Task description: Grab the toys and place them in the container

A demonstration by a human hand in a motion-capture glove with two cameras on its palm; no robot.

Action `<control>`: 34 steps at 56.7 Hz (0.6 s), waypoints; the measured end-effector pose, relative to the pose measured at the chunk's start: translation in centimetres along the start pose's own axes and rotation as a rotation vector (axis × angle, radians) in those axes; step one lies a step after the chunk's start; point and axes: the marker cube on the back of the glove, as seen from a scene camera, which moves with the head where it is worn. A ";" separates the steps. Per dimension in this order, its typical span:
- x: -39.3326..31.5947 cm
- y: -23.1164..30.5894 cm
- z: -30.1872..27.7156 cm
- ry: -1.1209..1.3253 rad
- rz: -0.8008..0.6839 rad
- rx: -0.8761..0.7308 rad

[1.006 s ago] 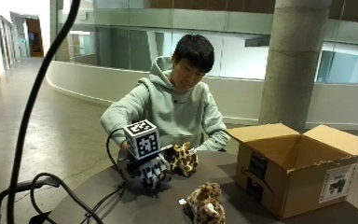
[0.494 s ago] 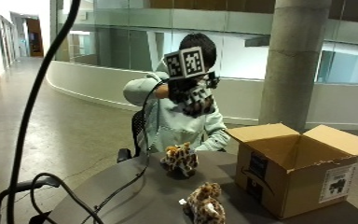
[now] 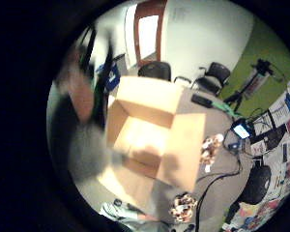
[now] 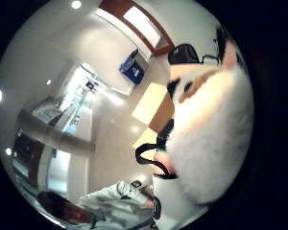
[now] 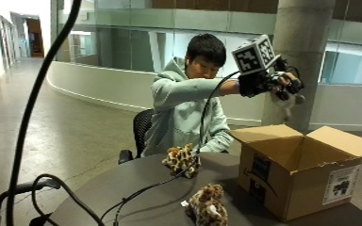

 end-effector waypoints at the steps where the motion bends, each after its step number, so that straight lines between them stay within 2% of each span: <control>1: 0.0 -0.2 0.5 0.003 0.003 -0.045; 6: 0.0 -0.5 1.7 0.022 -0.002 -0.157; 22: 1.6 1.9 -2.2 0.031 -0.086 -0.126; 34: 6.8 5.7 -6.5 0.070 -0.045 -0.118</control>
